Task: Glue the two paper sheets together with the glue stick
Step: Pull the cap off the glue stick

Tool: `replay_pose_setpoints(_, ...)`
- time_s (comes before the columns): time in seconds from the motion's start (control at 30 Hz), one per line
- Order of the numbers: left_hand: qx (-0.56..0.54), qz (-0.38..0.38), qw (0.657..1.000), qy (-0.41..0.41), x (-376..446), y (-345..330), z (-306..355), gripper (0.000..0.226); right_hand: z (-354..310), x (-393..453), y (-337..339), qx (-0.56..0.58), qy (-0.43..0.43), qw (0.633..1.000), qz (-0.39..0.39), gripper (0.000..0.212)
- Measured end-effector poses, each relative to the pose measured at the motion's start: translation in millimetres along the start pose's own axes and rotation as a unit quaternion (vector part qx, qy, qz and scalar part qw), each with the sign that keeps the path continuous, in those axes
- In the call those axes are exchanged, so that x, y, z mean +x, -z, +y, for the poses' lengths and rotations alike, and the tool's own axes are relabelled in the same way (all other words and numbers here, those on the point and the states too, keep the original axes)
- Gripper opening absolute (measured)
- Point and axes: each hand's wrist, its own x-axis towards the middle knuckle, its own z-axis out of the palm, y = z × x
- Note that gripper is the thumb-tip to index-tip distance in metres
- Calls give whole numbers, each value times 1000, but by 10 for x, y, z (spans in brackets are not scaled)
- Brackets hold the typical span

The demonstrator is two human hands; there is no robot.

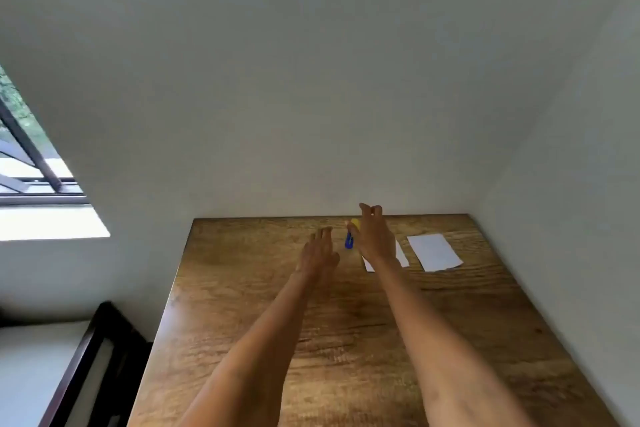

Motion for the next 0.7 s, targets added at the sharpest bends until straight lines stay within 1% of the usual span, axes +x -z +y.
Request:
replay_pose_setpoints(0.07,-67,-8,998,13,132,-46,-5,70,-2,107,-44,-5,-26,1000,-9,53)
replay_pose_setpoints(0.1,-88,-13,996,11,198,-73,2,70,11,150,-80,-25,-26,999,-14,50)
replay_pose_setpoints(0.2,-169,-22,985,8,387,-158,10,67,43,268,-199,-75,1,997,-36,28)
replay_pose_setpoints(0.27,-222,-16,975,0,434,-179,15,62,56,307,-231,-74,25,996,-42,20)
replay_pose_setpoints(0.33,-266,-6,964,-10,437,-193,6,49,34,323,-232,-43,35,998,-41,20)
replay_pose_setpoints(0.43,-300,35,953,-11,356,-132,-3,10,-118,320,-156,38,42,998,-27,14)
replay_pose_setpoints(0.47,-302,55,952,-13,319,-102,-15,5,-181,308,-128,63,50,996,-28,13)
replay_pose_setpoints(0.5,-300,74,951,-13,277,-69,-31,10,-245,290,-93,75,59,995,-34,12)
replay_pose_setpoints(0.57,-293,92,951,-20,201,-6,-74,11,-332,266,-39,51,71,995,-47,18)
replay_pose_setpoints(0.63,-282,92,955,-27,117,46,-110,9,-376,259,37,-27,67,995,-68,36)
replay_pose_setpoints(0.7,-267,98,958,-32,4,71,-147,17,-416,250,134,-106,75,984,-124,56)
